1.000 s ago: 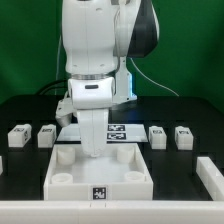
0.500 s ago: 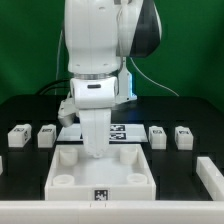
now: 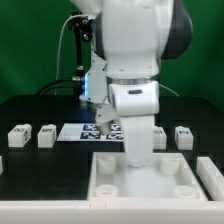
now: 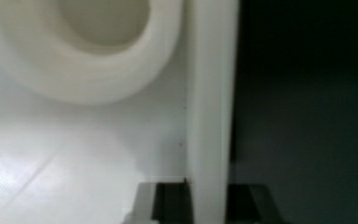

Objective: Assemble one leg

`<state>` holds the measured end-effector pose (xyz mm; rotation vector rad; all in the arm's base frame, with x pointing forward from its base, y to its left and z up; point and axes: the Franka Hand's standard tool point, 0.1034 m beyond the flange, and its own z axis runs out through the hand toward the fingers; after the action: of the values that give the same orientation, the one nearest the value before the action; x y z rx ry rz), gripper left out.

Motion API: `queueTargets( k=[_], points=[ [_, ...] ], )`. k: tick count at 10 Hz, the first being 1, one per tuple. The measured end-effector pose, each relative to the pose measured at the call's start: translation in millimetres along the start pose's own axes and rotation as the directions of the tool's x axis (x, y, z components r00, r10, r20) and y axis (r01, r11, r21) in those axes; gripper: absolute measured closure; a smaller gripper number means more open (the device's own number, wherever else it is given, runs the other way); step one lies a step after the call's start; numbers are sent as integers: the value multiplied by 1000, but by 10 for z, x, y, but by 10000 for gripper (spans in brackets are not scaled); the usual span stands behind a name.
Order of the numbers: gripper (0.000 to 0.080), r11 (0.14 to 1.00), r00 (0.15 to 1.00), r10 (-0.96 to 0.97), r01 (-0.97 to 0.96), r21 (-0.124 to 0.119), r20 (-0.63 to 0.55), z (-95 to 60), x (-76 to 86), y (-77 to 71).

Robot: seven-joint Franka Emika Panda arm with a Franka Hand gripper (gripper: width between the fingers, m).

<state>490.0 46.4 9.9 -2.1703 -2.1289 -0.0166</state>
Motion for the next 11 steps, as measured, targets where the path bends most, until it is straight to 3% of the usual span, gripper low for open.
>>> queueTargets(
  k=[4, 5, 6, 7, 8, 9, 10, 11],
  points=[
    [737, 1000, 1000, 3, -3, 8, -6, 1, 93, -2],
    [664, 1000, 1000, 3, -3, 9, -6, 3, 94, -4],
    [664, 1000, 1000, 4, -4, 9, -6, 3, 89, -3],
    [480, 1000, 1000, 4, -4, 9, -6, 3, 89, -3],
    [480, 1000, 1000, 4, -4, 9, -6, 3, 88, -4],
    [297, 1000, 1000, 4, -4, 9, -6, 3, 87, -3],
    [198, 1000, 1000, 4, -4, 9, -6, 3, 86, -3],
    [198, 1000, 1000, 5, -5, 9, -6, 3, 84, -3]
  ],
)
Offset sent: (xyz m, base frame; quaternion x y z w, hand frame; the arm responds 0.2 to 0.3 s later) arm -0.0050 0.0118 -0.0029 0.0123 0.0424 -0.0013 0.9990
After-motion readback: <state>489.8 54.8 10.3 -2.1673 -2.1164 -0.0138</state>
